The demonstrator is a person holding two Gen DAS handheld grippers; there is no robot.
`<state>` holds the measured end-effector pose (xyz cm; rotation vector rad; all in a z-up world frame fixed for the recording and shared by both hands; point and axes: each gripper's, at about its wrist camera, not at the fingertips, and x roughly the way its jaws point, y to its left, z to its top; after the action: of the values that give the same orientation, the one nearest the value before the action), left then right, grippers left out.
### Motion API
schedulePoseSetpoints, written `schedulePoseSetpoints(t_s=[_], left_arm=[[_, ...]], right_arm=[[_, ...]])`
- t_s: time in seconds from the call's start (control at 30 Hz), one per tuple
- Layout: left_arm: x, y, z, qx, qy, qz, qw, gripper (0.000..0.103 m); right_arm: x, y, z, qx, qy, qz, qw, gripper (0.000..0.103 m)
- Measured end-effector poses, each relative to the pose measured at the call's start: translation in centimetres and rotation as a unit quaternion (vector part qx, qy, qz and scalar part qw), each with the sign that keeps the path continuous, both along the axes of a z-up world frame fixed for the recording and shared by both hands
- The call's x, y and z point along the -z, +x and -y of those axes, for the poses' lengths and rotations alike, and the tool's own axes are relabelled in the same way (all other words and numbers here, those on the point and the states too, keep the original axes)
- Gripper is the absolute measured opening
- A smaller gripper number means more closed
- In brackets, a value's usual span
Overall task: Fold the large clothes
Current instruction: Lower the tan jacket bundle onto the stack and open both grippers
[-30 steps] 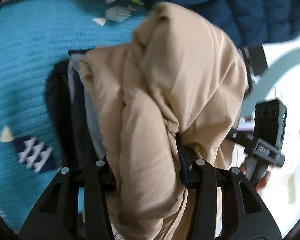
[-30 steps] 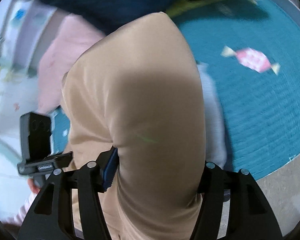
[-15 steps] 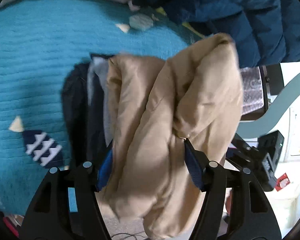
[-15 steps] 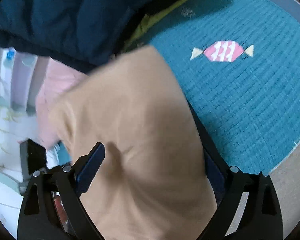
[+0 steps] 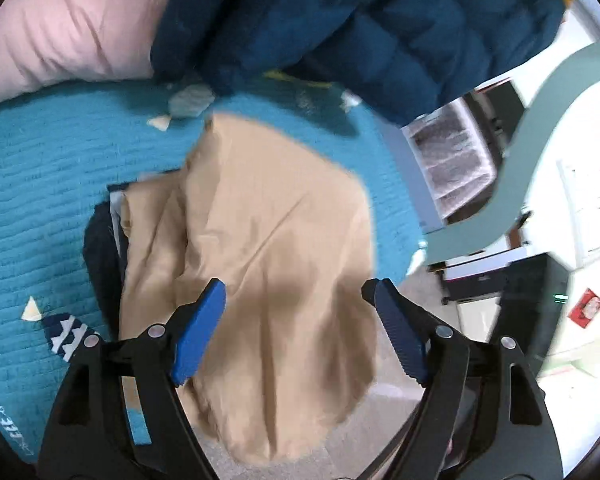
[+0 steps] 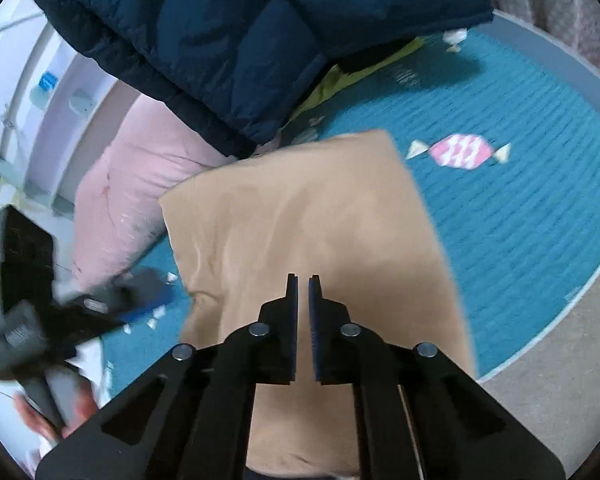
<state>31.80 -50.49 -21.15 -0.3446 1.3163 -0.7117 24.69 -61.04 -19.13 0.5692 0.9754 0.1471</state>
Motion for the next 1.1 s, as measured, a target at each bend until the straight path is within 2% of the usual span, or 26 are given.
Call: schedulePoseSetpoints(t_s=[0.07,0.1,0.2,0.23,0.27,0.33,0.37,0.47,0.57,0.63,0.7,0.8,0.87,0.97,1.1], left_arm=[[2.6,0.4,1.0,0.009,0.041,-0.017,0.9990,0.052],[3.6,0.3,1.2,0.016,0.054,-0.020,0.9982,0.050],[5.3,0.3,0.1,0.028,0.098,0.007,0.9948,0.049],[5.7,0.2,-0.4,0.030,0.104,0.009,0.9940,0.044],[6.0,0.2,-1.1,0.032,0.107,0.009,0.9937,0.030],[6.1,0.3,-2.1,0.038,0.113,0.016,0.9928,0.015],[6.5,0.4,-2.4,0.042,0.115,0.018,0.9923,0.013],[6.0,1.1,-3.5,0.035,0.132,0.024,0.9903,0.013],[5.1,1.4,-4.6,0.031,0.132,0.016,0.9906,0.013],[3.5,1.3,-5.0,0.042,0.108,0.027,0.9929,0.013],[1.1,0.6,-4.6,0.056,0.100,0.059,0.9916,0.013],[-2.0,-0.8,-3.0,0.076,0.109,0.128,0.9829,0.013],[-3.1,-1.1,-1.3,0.086,0.115,0.157,0.9771,0.013],[-1.9,0.2,1.3,0.091,0.132,0.150,0.9756,0.013],[1.4,3.2,3.0,0.085,0.168,0.128,0.9738,0.013]], right_arm=[[1.5,1.1,-0.5,0.006,0.014,-0.010,1.000,0.005],[2.6,1.4,-0.9,0.006,0.017,-0.021,1.000,0.005],[4.9,1.4,-1.6,-0.007,0.010,-0.052,0.999,0.000],[5.3,0.8,-1.6,-0.013,0.016,-0.054,0.998,0.000],[5.5,0.2,-1.6,-0.016,0.019,-0.055,0.998,0.000],[5.3,-1.5,-1.1,-0.011,0.012,-0.055,0.998,0.000],[5.2,-2.1,-0.9,-0.009,0.007,-0.057,0.998,0.000],[5.0,-4.2,-0.2,0.004,-0.008,-0.067,0.998,0.000],[4.3,-6.1,0.0,0.023,-0.036,-0.079,0.996,0.000],[3.6,-7.0,-0.2,0.032,-0.036,-0.076,0.996,0.003],[2.4,-7.3,-0.9,0.028,-0.017,-0.058,0.998,0.003],[0.0,-6.5,-3.2,0.013,-0.026,-0.019,0.999,0.003],[-0.5,-5.3,-4.4,0.007,-0.028,-0.013,1.000,0.003],[0.4,-3.4,-6.2,-0.004,-0.019,-0.019,1.000,0.003],[3.7,-4.1,-8.1,-0.015,-0.021,-0.062,0.998,0.003]])
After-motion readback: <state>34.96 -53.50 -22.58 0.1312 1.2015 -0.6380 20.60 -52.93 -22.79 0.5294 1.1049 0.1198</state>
